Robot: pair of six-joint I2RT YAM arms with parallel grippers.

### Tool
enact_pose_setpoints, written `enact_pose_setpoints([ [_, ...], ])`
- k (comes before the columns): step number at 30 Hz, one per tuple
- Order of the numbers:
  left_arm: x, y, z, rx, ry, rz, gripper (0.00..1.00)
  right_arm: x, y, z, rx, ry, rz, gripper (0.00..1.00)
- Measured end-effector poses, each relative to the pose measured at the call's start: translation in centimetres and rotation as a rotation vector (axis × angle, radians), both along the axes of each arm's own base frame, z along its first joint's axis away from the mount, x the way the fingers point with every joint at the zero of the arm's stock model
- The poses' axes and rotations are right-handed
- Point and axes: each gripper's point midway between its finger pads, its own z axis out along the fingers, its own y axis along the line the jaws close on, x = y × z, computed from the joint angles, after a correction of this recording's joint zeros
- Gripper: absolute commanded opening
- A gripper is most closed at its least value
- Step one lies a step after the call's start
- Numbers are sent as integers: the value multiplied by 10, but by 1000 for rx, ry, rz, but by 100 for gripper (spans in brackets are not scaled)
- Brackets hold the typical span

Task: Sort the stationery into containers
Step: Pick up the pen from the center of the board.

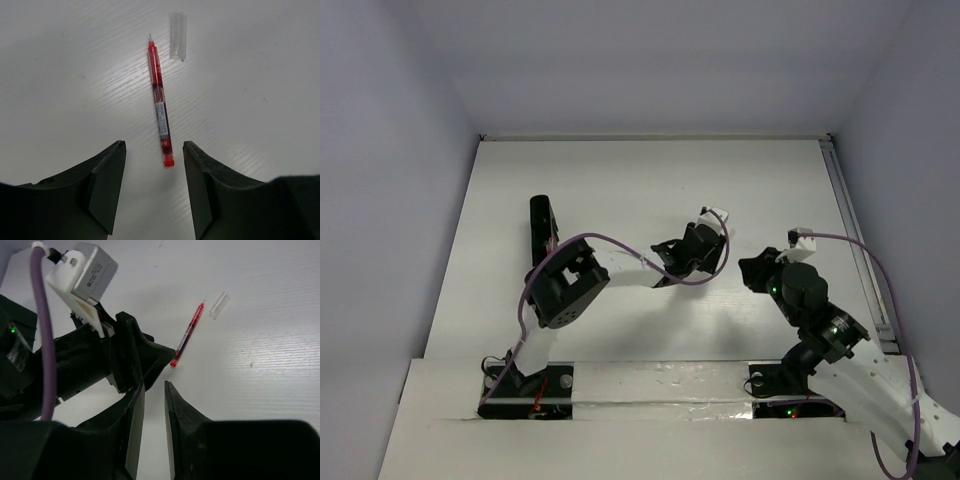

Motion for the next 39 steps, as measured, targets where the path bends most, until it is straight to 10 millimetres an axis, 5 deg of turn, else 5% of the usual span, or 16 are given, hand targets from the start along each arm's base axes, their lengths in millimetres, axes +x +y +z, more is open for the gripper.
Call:
enact_pose_setpoints([
  [7, 15, -29, -9, 2, -7, -20, 41, -1, -6, 4, -6, -19, -18, 29],
  [15, 26, -33, -30, 59, -17, -2, 36, -3, -6, 5, -5, -25, -7, 29],
  [21, 37, -39, -32, 78, -45, 18, 2, -4, -6, 9, 3, -39, -3, 28],
  [25, 40, -36, -33, 84, -59, 35, 0, -5, -7, 12, 11, -50, -6, 28],
  [29, 35, -21, -33, 89, -74, 58, 0, -5, -9, 14, 14, -57, -14, 28],
  [34, 15, 22, -28, 129, -65, 78, 0, -3, -11, 12, 6, -51, -33, 28],
  [39, -5, 54, 17, 58, -93, 83, 0, 2, -8, -5, -32, 12, -43, 31],
])
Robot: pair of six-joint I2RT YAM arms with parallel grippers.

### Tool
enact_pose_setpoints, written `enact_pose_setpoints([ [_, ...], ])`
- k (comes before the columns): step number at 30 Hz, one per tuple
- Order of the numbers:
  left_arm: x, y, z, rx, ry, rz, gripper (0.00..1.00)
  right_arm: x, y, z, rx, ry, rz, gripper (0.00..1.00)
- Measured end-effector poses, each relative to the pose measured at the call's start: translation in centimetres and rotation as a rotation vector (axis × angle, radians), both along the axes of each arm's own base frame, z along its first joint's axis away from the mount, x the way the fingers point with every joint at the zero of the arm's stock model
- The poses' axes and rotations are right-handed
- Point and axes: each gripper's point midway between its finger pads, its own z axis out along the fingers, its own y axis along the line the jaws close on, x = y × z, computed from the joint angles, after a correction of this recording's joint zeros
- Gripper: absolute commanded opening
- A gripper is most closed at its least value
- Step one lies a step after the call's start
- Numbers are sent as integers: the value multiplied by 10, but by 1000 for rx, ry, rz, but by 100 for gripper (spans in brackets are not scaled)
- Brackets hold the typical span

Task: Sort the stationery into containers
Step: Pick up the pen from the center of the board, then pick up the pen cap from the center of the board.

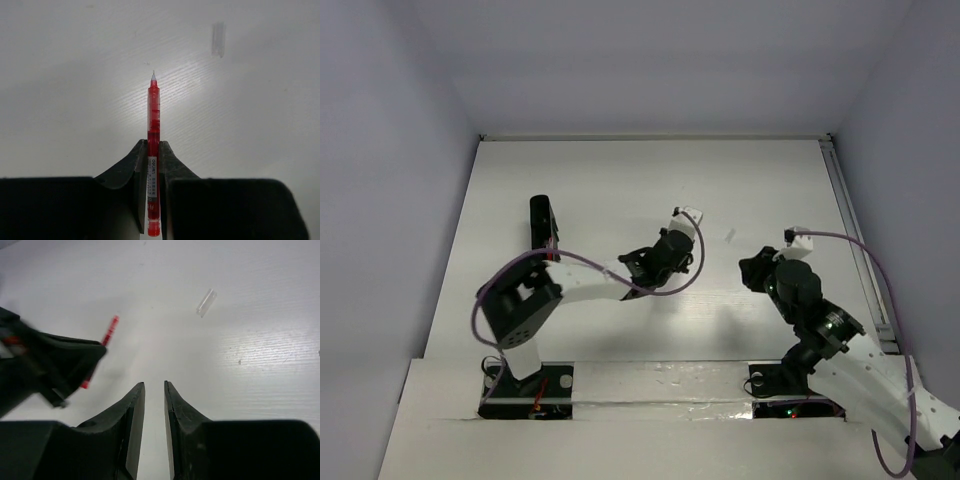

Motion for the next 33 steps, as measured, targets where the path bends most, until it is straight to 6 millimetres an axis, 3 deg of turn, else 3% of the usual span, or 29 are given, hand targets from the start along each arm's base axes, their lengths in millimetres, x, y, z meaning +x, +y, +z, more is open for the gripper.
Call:
enact_pose_setpoints([
  [6, -26, 26, 93, -263, -111, -39, 0, 10, 7, -36, -85, 134, -13, 45],
  [7, -32, 31, 105, -305, -127, -50, 0, 13, 7, -41, -107, 154, -17, 52],
  [10, -46, 45, 125, -386, -157, -78, 0, 25, 10, -49, -173, 206, -34, 54],
  [16, -67, 70, 125, -429, -172, -108, 0, 78, 14, -39, -218, 249, -95, 58],
  [22, -80, 93, 136, -471, -221, -120, 0, 121, 6, -77, -266, 395, -122, 59],
  [26, -83, 99, 148, -511, -258, -125, 0, 134, 6, -95, -275, 459, -117, 59],
  [33, -87, 102, 131, -492, -251, -137, 0, 156, -5, -104, -264, 497, -157, 57],
])
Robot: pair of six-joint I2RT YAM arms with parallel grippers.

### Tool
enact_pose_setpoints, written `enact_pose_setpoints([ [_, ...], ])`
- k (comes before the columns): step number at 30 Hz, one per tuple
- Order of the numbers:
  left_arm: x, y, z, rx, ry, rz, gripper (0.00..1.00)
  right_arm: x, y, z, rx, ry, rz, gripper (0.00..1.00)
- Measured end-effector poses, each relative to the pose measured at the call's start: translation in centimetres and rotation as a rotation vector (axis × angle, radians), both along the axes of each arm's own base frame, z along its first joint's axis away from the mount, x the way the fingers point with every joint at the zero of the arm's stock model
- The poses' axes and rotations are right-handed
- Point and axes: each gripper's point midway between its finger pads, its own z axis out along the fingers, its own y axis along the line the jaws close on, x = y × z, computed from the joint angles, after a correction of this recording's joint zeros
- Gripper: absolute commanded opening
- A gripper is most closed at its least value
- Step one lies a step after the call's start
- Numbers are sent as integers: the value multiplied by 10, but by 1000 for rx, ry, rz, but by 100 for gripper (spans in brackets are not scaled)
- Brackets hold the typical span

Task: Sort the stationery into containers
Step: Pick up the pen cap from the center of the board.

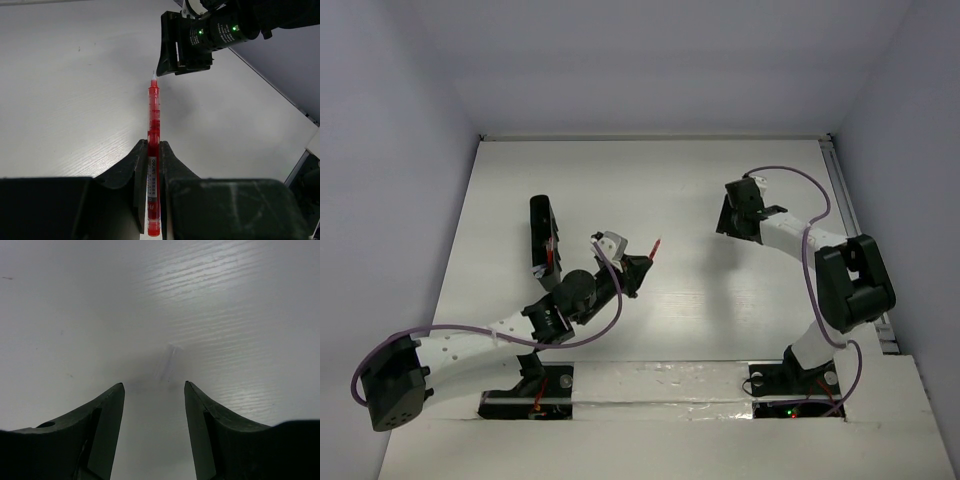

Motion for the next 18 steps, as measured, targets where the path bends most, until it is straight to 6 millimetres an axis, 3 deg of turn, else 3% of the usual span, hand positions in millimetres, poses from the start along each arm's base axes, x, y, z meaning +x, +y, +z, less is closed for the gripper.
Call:
enact_pose_setpoints([
  [9, -4, -1, -4, 1, -4, -23, 0, 6, -9, -38, -9, 97, -25, 51],
  [18, -5, -2, -4, -6, -9, -31, 0, 9, -3, -40, 19, 100, -16, 41],
])
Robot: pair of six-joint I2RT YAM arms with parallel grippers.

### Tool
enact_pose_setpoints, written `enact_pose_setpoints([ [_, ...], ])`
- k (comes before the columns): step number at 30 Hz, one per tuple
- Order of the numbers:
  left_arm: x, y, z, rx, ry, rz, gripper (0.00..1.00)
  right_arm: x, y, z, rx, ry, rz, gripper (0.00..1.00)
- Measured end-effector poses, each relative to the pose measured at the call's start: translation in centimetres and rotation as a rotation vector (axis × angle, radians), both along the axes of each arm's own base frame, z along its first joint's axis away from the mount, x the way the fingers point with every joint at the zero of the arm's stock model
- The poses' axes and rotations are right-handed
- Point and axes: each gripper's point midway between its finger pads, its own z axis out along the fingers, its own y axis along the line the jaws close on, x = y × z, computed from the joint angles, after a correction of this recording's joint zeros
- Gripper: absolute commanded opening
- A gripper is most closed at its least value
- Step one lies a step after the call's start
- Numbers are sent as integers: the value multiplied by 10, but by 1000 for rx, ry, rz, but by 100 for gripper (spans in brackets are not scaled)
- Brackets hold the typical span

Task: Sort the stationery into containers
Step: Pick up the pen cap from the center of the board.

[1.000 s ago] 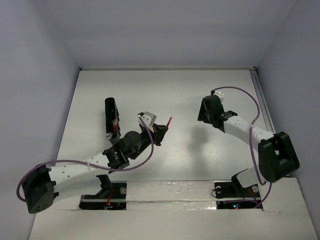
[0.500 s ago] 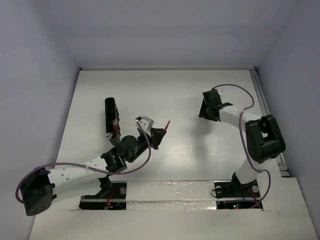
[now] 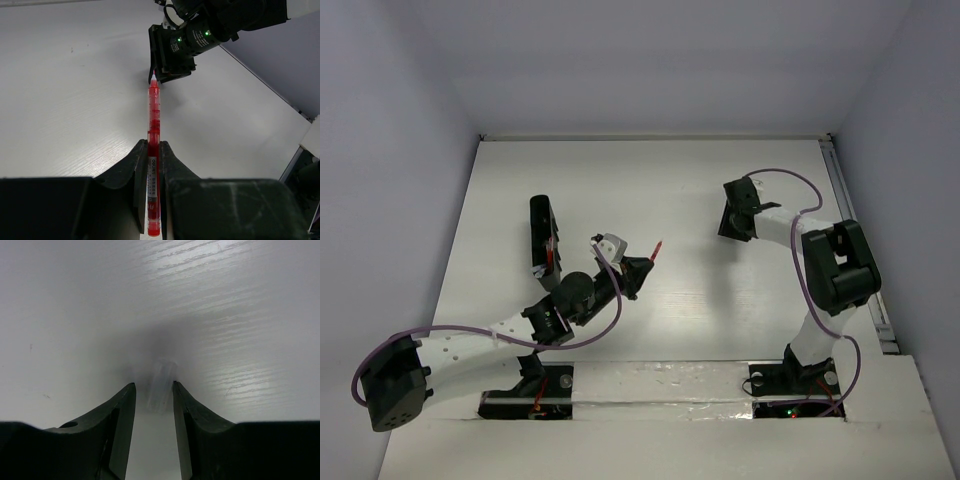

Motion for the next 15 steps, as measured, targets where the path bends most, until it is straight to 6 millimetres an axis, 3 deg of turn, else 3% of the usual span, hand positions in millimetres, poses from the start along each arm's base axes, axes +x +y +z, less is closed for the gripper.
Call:
enact_pose_setpoints([
  [9, 0, 0, 0, -3, -2, 0, 0, 4, 0, -1, -4, -1, 1, 27],
  [13, 0, 0, 0, -3, -3, 1, 0, 8, 0, -1, -11, -4, 5, 9],
  [15, 0, 0, 0, -2, -3, 1, 0, 9, -1, 0, -12, -7, 7, 5],
])
